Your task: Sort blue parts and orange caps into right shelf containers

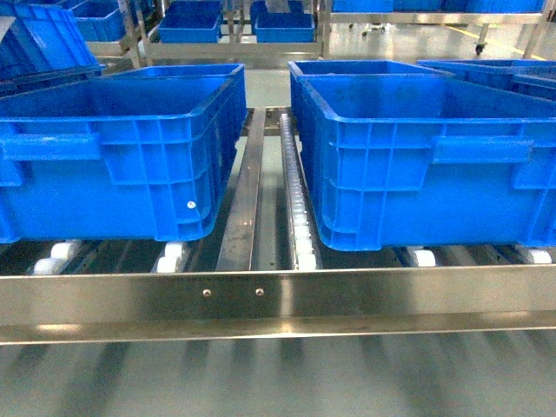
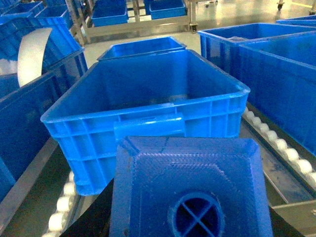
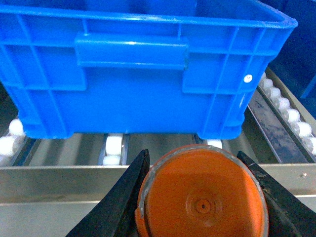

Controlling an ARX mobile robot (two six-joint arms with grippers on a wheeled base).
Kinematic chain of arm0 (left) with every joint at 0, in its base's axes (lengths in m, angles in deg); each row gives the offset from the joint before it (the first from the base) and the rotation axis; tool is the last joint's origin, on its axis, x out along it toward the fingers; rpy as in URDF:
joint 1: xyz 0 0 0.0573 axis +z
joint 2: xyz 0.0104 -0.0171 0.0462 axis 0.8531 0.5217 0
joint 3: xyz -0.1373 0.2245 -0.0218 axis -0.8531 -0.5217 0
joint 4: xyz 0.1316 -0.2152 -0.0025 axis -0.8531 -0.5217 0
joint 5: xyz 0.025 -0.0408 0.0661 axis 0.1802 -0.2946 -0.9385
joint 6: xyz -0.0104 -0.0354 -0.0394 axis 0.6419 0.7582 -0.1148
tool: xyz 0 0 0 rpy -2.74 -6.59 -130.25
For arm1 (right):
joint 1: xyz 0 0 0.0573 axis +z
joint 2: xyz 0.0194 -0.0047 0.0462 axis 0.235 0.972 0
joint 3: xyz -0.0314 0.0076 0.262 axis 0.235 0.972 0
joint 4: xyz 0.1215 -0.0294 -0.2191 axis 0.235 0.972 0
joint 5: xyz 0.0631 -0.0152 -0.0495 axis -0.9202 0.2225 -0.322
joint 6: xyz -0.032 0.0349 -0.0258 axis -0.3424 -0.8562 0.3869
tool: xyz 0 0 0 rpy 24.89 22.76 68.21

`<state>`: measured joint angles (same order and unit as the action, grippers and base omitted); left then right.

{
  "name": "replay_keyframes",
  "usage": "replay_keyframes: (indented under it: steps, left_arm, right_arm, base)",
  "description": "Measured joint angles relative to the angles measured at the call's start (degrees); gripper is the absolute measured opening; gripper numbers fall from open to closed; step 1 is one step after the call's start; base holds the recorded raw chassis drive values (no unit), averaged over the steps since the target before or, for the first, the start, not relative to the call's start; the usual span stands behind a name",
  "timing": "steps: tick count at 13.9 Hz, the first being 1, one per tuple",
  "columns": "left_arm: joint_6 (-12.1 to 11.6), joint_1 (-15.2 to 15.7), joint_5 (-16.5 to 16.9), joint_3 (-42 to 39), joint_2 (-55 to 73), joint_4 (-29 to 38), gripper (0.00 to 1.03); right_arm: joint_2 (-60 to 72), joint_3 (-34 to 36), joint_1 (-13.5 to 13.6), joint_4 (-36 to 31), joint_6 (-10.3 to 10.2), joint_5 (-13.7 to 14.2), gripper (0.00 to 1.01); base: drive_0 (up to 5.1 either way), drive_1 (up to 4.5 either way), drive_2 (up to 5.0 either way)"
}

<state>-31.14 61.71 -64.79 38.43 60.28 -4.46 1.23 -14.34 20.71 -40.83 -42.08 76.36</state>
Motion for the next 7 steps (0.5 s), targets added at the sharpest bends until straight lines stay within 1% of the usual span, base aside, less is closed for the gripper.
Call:
replay_keyframes:
  steps: [2, 7]
  left_arm:
    - [0.0, 0.0, 0.0, 0.0, 0.0, 0.0, 0.44]
    - [0.0, 0.0, 0.0, 0.0, 0.2, 0.0, 0.44]
  right_arm:
    - [0.0, 0.0, 0.0, 0.0, 0.0, 0.0, 0.43]
    - [0.0, 0.0, 0.0, 0.0, 0.0, 0.0, 0.43]
  base:
    - [0.1, 4.15, -3.9]
    - [0.0, 0.00, 0.0]
